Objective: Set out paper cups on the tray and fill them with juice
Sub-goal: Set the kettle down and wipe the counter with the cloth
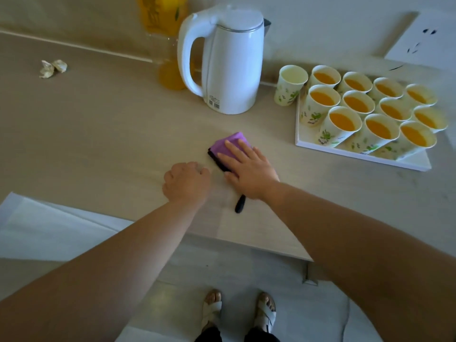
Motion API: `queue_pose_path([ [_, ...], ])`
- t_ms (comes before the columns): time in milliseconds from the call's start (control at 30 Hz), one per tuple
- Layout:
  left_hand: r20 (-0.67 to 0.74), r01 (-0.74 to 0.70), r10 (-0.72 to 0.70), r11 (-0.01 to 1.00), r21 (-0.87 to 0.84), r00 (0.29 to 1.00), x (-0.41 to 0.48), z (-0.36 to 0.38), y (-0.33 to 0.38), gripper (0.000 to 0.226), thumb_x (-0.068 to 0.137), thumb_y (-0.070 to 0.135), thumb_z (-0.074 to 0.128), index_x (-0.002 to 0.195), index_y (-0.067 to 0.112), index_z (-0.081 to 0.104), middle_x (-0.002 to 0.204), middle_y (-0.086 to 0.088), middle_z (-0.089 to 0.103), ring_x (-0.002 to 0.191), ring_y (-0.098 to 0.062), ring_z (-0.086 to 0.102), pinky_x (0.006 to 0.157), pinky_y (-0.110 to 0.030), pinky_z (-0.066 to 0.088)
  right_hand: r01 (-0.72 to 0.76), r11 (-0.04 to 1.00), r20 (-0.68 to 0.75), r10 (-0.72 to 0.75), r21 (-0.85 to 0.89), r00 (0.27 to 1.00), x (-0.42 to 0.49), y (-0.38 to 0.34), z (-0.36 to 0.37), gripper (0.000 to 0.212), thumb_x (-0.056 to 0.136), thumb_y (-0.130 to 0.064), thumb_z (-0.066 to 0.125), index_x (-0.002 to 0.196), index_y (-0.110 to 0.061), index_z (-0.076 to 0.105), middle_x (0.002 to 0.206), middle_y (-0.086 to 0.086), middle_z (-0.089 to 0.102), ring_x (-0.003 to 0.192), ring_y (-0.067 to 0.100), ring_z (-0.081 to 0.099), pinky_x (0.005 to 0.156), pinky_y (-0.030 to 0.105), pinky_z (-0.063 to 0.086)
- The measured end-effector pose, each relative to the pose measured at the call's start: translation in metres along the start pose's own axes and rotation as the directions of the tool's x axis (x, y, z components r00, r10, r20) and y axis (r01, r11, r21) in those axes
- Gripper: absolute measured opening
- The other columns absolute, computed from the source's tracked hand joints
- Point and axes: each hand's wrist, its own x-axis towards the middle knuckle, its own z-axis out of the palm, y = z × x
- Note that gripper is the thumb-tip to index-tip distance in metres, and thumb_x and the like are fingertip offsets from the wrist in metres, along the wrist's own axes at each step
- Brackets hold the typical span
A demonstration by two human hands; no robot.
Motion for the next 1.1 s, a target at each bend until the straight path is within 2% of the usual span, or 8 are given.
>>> queue_pose_path([
  [100,0.025,-0.035,0.035,0.999,-0.012,0.999,-0.009,0.008,0.017,0.035,0.098,0.031,0.036,0.124,0.022,0.056,0.143,-0.008,0.037,0.133,-0.030,0.029,0.106,-0.039,0.026,-0.300,0.953,-0.022,0.301,0.047,0.953,0.000,0.033,-0.006,0.055,0.100,-0.046,0.023,0.151,-0.034,0.009,0.161,-0.004,-0.006,0.147,0.022,-0.009,0.118,0.040,-0.003],
  [167,-0.042,-0.011,0.007,0.996,-0.088,0.999,-0.014,0.011,0.029,0.037,0.097,0.033,0.039,0.129,0.022,0.054,0.142,-0.009,0.039,0.131,-0.031,0.032,0.104,-0.040,0.029,-0.292,0.956,-0.036,0.293,0.030,0.956,-0.009,0.019,-0.001,0.057,0.099,-0.047,0.022,0.151,-0.032,0.007,0.160,-0.003,-0.009,0.147,0.023,-0.011,0.119,0.042,-0.004],
  [300,-0.086,-0.032,0.016,0.982,-0.185,0.996,-0.035,0.031,0.067,0.037,0.096,0.029,0.042,0.131,0.026,0.054,0.140,-0.007,0.042,0.129,-0.030,0.034,0.102,-0.041,0.032,0.014,1.000,0.007,-0.013,-0.026,1.000,-0.065,0.038,0.009,0.054,0.099,-0.051,0.021,0.149,-0.041,0.007,0.160,-0.009,-0.006,0.147,0.019,-0.012,0.118,0.040,-0.008],
  [500,0.071,-0.292,0.296,0.955,-0.054,0.953,-0.077,0.082,0.142,0.034,0.096,0.032,0.041,0.128,0.031,0.054,0.140,-0.002,0.042,0.129,-0.027,0.033,0.100,-0.035,0.031,-0.317,0.947,-0.046,0.319,0.044,0.947,-0.146,0.144,0.013,0.052,0.099,-0.040,0.027,0.149,-0.040,0.012,0.160,-0.011,-0.003,0.147,0.015,-0.009,0.118,0.037,-0.005],
  [633,0.188,-0.346,0.339,0.938,0.005,0.922,-0.107,0.123,0.184,0.039,0.096,0.037,0.043,0.135,0.033,0.045,0.144,0.001,0.038,0.132,-0.027,0.030,0.103,-0.037,0.031,-0.615,0.773,-0.053,0.628,0.156,0.776,-0.185,0.198,0.015,0.055,0.097,-0.037,0.029,0.150,-0.034,0.015,0.161,-0.006,-0.002,0.147,0.019,-0.008,0.119,0.038,-0.006],
  [767,0.212,-0.331,0.315,0.942,0.046,0.925,-0.123,0.154,0.217,0.040,0.096,0.040,0.040,0.136,0.034,0.044,0.146,0.001,0.036,0.134,-0.027,0.029,0.105,-0.038,0.030,-0.594,0.789,-0.002,0.602,0.159,0.799,-0.182,0.200,0.017,0.058,0.099,-0.052,0.017,0.152,-0.032,0.003,0.160,-0.002,-0.011,0.146,0.025,-0.015,0.117,0.045,-0.010],
  [900,0.221,-0.337,0.304,0.932,0.131,0.927,-0.131,0.175,0.238,0.042,0.096,0.040,0.039,0.137,0.032,0.043,0.147,-0.001,0.036,0.134,-0.029,0.029,0.105,-0.041,0.029,-0.566,0.808,0.005,0.573,0.161,0.820,-0.200,0.235,0.017,0.055,0.099,-0.050,0.018,0.151,-0.035,0.007,0.160,-0.004,-0.009,0.146,0.020,-0.013,0.118,0.042,-0.007],
  [1100,0.269,-0.383,0.327,0.903,0.193,0.906,-0.141,0.191,0.254,0.043,0.097,0.042,0.037,0.138,0.032,0.041,0.148,0.001,0.033,0.136,-0.028,0.025,0.107,-0.040,0.027,-0.795,0.553,0.075,0.807,0.249,0.585,-0.243,0.301,0.016,0.057,0.098,-0.046,0.022,0.152,-0.033,0.007,0.160,-0.002,-0.009,0.146,0.023,-0.013,0.118,0.045,-0.007],
])
